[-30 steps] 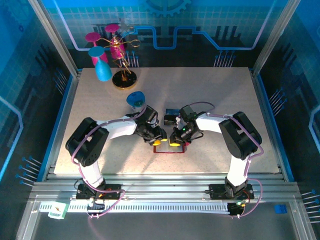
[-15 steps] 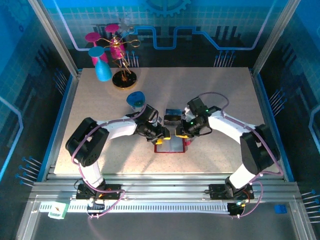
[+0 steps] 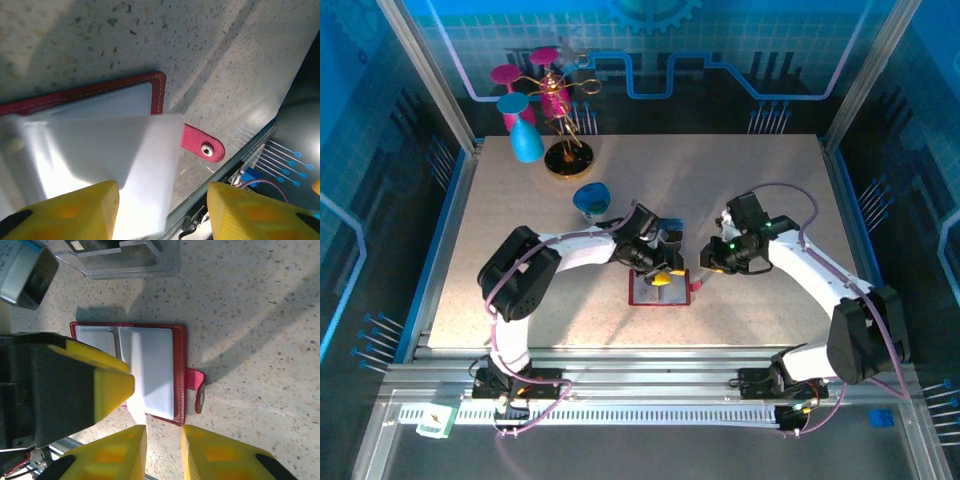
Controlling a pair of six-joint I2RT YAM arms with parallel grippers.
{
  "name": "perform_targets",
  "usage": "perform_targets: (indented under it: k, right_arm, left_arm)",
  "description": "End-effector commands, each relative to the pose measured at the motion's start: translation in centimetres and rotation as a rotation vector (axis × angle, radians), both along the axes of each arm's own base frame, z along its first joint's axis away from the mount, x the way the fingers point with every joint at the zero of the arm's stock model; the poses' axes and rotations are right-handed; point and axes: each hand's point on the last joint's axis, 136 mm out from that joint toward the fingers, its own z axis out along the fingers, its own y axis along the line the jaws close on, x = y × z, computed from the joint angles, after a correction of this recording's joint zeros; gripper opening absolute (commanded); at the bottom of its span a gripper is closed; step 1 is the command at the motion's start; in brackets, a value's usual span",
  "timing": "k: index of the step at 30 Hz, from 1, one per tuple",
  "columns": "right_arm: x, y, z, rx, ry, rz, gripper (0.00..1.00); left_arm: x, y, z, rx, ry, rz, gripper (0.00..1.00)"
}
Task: Take the credit cards out of the card holder
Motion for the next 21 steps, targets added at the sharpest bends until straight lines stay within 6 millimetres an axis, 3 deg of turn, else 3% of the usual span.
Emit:
perform_targets:
  k: [1,7,12,17,21]
  right_arm:
    - [-0.9,-0.7,0.1,0.0,0.013,-0.011,0.25]
    - [-1.4,-0.5,0.5,0.028,0.006,-0.018,0.26]
    - [-1.5,0.4,0.5,0.081,0.009,-0.017,0.24]
    - [-1.2,1.7,0.1,0.104,0.022,0.006,0.24]
    - [-0.8,3.2,-0.5,0.119,0.044,0.037,0.23]
  left_arm:
    - [-0.3,-1.4,-0.5,-0.027,0.042,-0.026,0.52]
    - [-0.2,-2.1,-1.5,-0.047,0.068,-0.02,0.54]
    - [0.1,-1.9,-0.2,-0.057,0.028,-0.016,0.54]
    - [0.6,-0.7,1.2,-0.054,-0.011,0.011,0.54]
    - [0.7,1.7,1.5,-0.036,-0.028,0.057,0.54]
